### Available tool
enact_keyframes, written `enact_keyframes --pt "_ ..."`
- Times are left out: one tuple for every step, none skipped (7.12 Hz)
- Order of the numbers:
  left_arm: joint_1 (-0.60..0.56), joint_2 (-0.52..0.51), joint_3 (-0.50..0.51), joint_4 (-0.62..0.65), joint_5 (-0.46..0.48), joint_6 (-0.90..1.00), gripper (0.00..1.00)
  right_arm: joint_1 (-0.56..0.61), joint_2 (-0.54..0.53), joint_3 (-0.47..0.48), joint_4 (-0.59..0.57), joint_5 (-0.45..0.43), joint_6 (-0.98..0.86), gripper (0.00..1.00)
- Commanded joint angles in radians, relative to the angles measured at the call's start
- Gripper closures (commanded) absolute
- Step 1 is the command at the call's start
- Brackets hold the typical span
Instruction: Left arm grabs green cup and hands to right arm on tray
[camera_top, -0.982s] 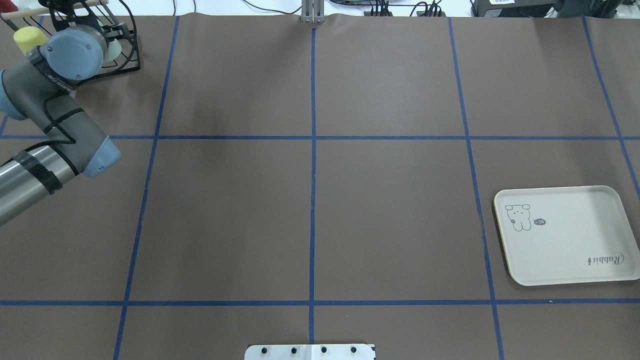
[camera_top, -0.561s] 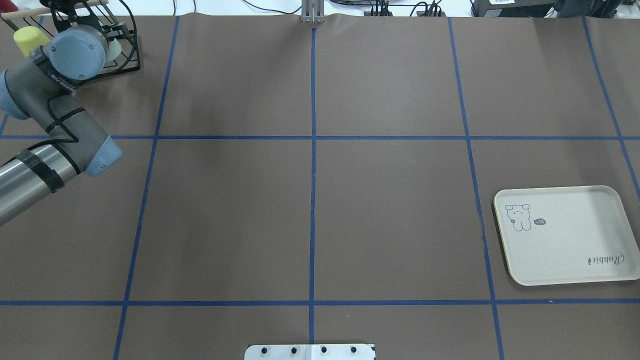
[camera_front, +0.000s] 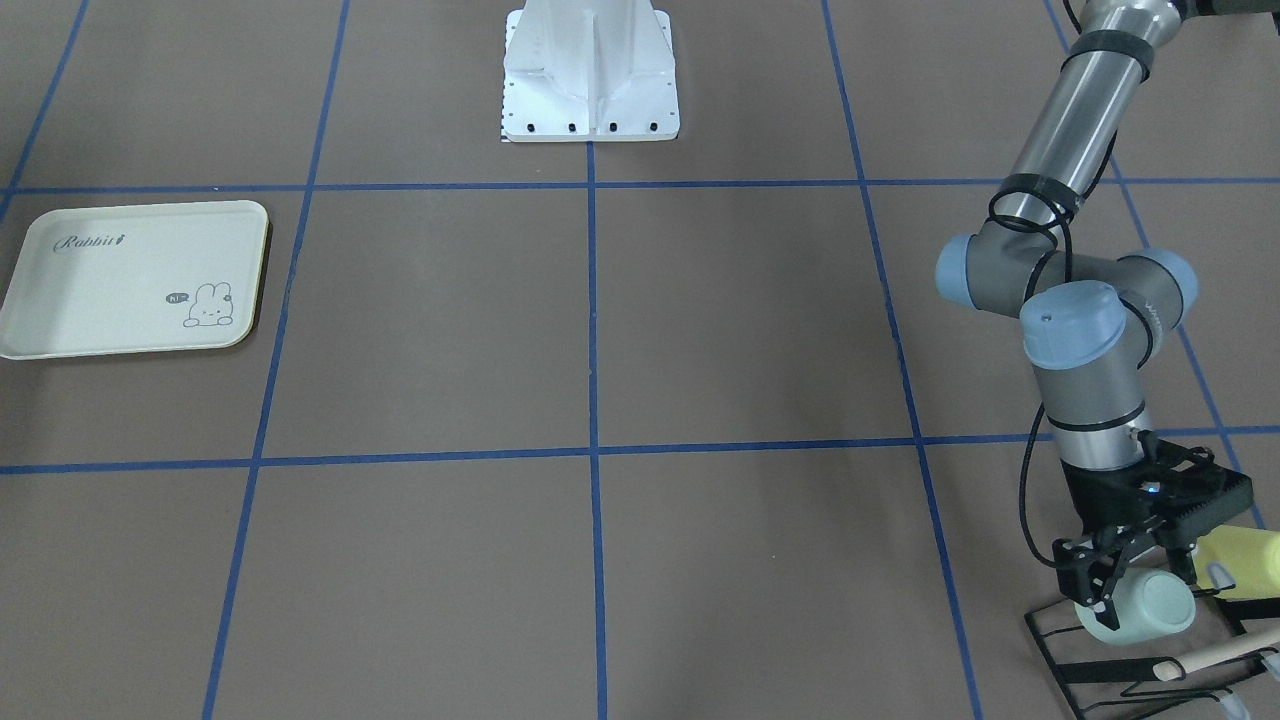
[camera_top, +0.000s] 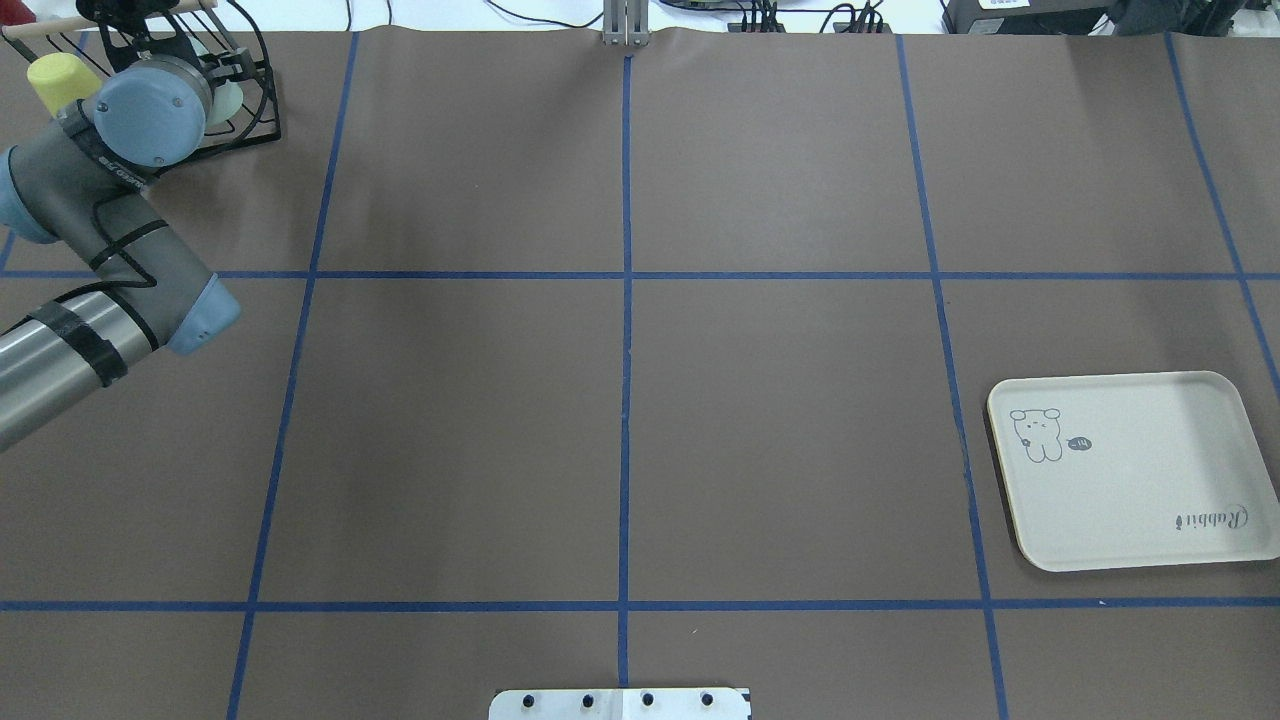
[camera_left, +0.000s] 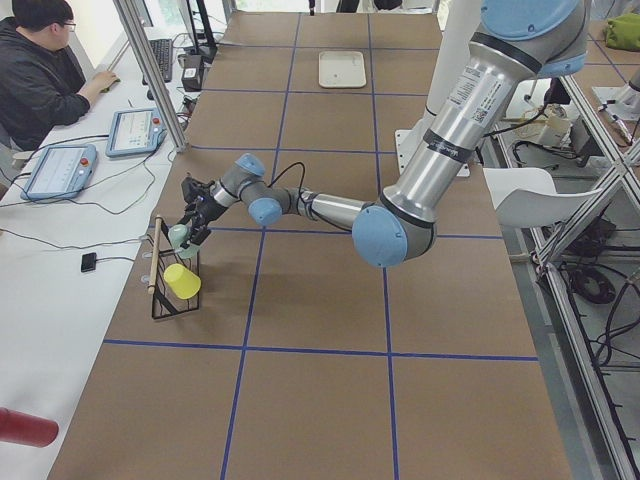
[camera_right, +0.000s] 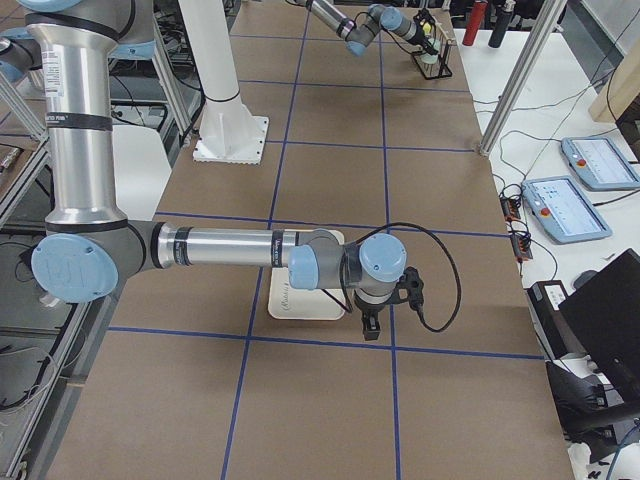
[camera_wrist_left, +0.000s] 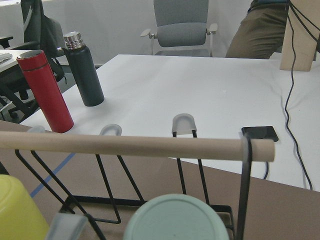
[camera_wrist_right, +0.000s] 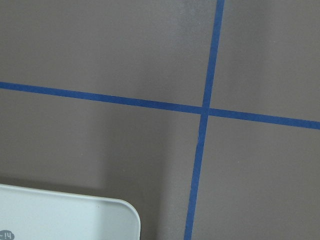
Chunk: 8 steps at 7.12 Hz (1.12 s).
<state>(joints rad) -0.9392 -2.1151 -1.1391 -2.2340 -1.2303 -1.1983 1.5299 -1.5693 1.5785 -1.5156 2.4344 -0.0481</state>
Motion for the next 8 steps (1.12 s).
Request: enact_keyframes --pt "-0.004 0.0 0.001 -0.001 0.002 0.002 0.21 0.0 0.0 0.0 0.0 0.0 0.001 0.01" --pt "-0.007 0.0 0.001 -0.001 0.002 0.003 0.35 -0.001 0.0 0.0 0.0 0.0 0.001 0.01" --pt "-0.009 0.0 -0.002 -0.003 0.002 0.005 0.53 -0.001 0.0 0.0 0.0 0.0 0.001 0.01" --pt "-0.009 0.0 -0.008 -0.004 0.002 0.005 0.68 -0.001 0.0 0.0 0.0 0.002 0.001 0.01" --pt "-0.015 0.0 -0.023 -0.004 0.002 0.006 0.78 -0.001 0.0 0.0 0.0 0.002 0.001 0.01" --pt "-0.026 0.0 -0.043 -0.003 0.0 0.008 0.83 -0.001 0.0 0.0 0.0 0.002 0.001 0.01" --pt "-0.029 0.003 -0.053 -0.001 0.0 0.009 0.85 -0.001 0.0 0.0 0.0 0.002 0.001 0.01" --pt "-0.033 0.009 -0.074 -0.001 0.0 0.023 0.86 0.001 0.0 0.0 0.0 0.002 -0.001 0.01"
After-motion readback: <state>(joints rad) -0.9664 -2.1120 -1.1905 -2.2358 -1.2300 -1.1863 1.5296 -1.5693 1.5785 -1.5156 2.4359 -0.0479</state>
